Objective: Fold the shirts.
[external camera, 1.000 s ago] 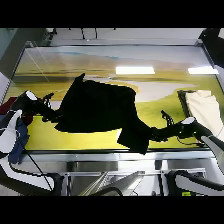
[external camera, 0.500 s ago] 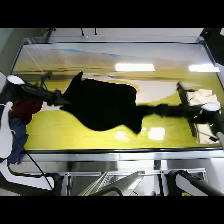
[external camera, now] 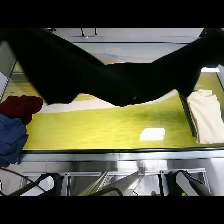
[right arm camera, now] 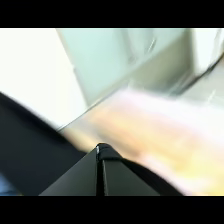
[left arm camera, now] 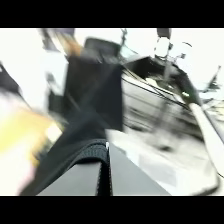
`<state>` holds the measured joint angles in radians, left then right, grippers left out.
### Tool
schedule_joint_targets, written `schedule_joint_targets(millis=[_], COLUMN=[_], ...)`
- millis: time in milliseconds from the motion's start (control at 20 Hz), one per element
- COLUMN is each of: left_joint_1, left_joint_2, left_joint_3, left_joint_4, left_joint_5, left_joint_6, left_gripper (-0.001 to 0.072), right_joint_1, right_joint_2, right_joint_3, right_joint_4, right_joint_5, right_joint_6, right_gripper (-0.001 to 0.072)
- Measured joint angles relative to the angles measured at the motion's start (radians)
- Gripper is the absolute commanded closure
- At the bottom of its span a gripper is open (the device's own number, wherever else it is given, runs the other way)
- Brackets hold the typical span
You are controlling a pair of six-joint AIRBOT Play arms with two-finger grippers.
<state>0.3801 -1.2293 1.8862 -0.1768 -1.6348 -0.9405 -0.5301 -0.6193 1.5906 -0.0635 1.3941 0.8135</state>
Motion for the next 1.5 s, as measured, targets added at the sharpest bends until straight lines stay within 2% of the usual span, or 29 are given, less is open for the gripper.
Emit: schedule_joint_targets(millis=[200,350,550,700,800,1000,1150,1200,1250,1300,1350,1400,1500], left_joint_1=[0.229,0.276,0.136,0.021,-0.032,-0.095,-0.108,-0.108,-0.108,-0.105,-0.102,-0.097,-0.075], left_joint_2=[0.149,0.208,0.150,0.028,-0.079,-0.320,-0.465,-0.509,-0.541,-0.573,-0.595,-0.616,-0.641], left_joint_3=[-0.026,-0.180,-0.402,-0.521,-0.573,-0.571,-0.517,-0.492,-0.473,-0.454,-0.437,-0.417,-0.371], left_joint_4=[-0.014,0.050,0.223,0.362,0.409,0.468,0.484,0.488,0.491,0.494,0.495,0.496,0.501], left_joint_5=[0.019,0.050,0.108,0.244,0.343,0.438,0.446,0.436,0.423,0.405,0.387,0.365,0.309], left_joint_6=[-0.001,-0.008,0.028,0.065,0.090,0.123,0.131,0.131,0.130,0.130,0.127,0.119,0.097], left_gripper=[0.0694,0.0694,0.0694,0.0694,0.0694,0.0694,0.0694,0.0692,0.0690,0.0491,0.0100,0.0001,0.0002], right_joint_1=[-0.027,-0.042,0.098,0.306,0.386,0.440,0.447,0.448,0.447,0.446,0.443,0.436,0.406], right_joint_2=[0.013,-0.054,-0.246,-0.463,-0.626,-0.926,-1.045,-1.065,-1.080,-1.091,-1.098,-1.101,-1.100], right_joint_3=[0.164,0.182,0.103,0.053,0.064,0.196,0.266,0.277,0.286,0.291,0.296,0.298,0.303], right_joint_4=[-0.065,-0.083,-0.134,-0.342,-0.420,-0.466,-0.484,-0.490,-0.495,-0.499,-0.503,-0.507,-0.513], right_joint_5=[-0.069,-0.067,-0.057,-0.184,-0.281,-0.364,-0.365,-0.364,-0.363,-0.355,-0.346,-0.330,-0.266], right_joint_6=[-0.031,-0.046,-0.066,-0.057,-0.033,0.064,0.129,0.144,0.163,0.174,0.193,0.216,0.255], right_gripper=[0.0693,0.0693,0.0693,0.0693,0.0693,0.0693,0.0691,0.0607,0.0364,0.0320,0.0344,0.0354,0.0355])
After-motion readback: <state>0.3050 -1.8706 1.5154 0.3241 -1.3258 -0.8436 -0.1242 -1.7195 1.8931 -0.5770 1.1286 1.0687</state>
